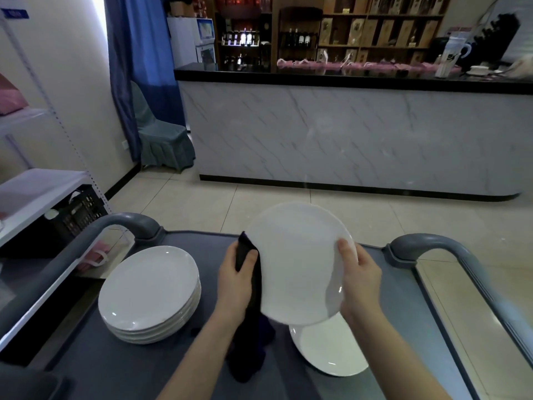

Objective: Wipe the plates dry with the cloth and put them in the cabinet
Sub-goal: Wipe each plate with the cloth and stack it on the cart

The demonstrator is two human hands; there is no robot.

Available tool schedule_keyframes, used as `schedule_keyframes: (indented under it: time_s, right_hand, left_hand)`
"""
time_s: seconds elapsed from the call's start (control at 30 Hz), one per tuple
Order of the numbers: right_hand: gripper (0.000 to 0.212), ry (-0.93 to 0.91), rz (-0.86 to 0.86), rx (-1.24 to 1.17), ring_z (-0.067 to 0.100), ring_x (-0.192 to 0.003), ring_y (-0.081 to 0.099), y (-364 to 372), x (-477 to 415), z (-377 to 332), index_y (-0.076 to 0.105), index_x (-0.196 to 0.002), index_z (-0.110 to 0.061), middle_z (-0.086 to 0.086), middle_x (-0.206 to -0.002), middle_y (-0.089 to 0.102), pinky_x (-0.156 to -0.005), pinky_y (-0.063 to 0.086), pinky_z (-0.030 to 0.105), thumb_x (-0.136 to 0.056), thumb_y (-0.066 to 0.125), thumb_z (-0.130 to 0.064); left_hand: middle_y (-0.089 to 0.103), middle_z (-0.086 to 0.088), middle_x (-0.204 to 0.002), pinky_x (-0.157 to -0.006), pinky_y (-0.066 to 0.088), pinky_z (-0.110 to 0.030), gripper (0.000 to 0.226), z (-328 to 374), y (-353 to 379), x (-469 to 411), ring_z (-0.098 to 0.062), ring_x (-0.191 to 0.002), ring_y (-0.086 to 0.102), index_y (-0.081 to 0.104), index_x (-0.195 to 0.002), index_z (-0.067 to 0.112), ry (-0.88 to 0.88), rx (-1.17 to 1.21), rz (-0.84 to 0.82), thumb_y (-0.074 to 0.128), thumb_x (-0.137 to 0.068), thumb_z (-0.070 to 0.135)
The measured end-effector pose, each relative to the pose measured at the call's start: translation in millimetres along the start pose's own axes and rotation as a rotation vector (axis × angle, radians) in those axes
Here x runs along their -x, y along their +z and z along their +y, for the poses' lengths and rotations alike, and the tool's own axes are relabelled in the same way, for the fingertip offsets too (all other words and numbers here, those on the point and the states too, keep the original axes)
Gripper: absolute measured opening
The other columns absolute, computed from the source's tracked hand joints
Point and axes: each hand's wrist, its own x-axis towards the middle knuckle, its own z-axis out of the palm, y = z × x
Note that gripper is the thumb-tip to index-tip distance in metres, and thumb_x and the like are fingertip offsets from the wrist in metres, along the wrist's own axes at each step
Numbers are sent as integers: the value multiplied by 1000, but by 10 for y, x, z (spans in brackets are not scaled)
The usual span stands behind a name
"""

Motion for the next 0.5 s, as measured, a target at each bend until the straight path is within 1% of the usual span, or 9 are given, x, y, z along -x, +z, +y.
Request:
schedule_keyframes:
  time_s: [0.07,0.1,0.17,0.27,0.3,0.37,0.4,0.47,0.5]
  right_hand:
    - [26,10,101,-45,4,-60,60,58,98,70,72,-74,-28,-12,-67,67,-54,51,19,-97,60,-32]
    - [26,2,103,-32,5,-62,61,57,130,103,71,-75,-29,-12,-68,67,-56,52,21,-98,59,-33]
    - [23,-13,69,35,8,-65,61,0,138,128,70,-80,-28,-11,-70,67,-64,52,30,-99,58,-32]
    - [21,-35,-22,131,10,-66,62,-130,62,86,70,-80,-25,-5,-74,69,-65,52,34,-98,60,-33]
    - [21,-44,-71,163,10,-66,63,-163,32,56,71,-80,-25,-3,-76,71,-63,52,32,-97,61,-33]
    - [18,-63,-208,251,8,-66,65,-221,-23,-13,73,-82,-28,-2,-79,73,-60,52,24,-96,63,-33]
    - [17,-70,-299,309,6,-67,65,-239,-50,-56,74,-84,-28,-3,-80,74,-60,51,21,-96,63,-33]
    - [16,-68,-471,424,5,-67,64,-233,-83,-124,75,-86,-27,-2,-80,74,-61,49,19,-96,64,-33]
    - [17,-63,-519,450,5,-66,64,-219,-88,-145,76,-86,-27,-3,-79,73,-61,49,19,-96,64,-34]
  left_hand:
    - [67,19,-111,-88,46,-25,21,-72,104,95,0,-105,60,59,-113,41,-67,54,109,59,-97,27]
    - [68,20,-107,-87,47,-26,20,-92,112,104,1,-103,61,59,-108,44,-71,63,119,60,-97,27]
    - [69,22,-102,-85,47,-25,20,-89,67,54,4,-98,62,60,-105,43,-44,62,58,61,-96,25]
    - [70,21,-102,-86,48,-22,21,-8,-60,-99,1,-100,63,62,-109,36,83,-67,-74,61,-95,20]
    - [70,21,-100,-83,48,-19,21,50,-100,-160,0,-97,64,62,-108,34,129,-110,-132,62,-95,18]
    - [70,21,-94,-75,46,-11,20,173,-176,-276,2,-90,64,63,-104,34,192,-203,-288,64,-94,17]
    - [70,20,-93,-74,45,-9,20,220,-201,-319,2,-88,64,63,-103,34,198,-260,-380,65,-93,18]
    - [71,17,-96,-78,46,-12,17,267,-206,-339,-2,-92,64,65,-104,33,171,-366,-551,67,-92,21]
    - [71,15,-98,-81,47,-14,16,263,-187,-324,-4,-94,65,66,-106,31,160,-392,-588,67,-92,23]
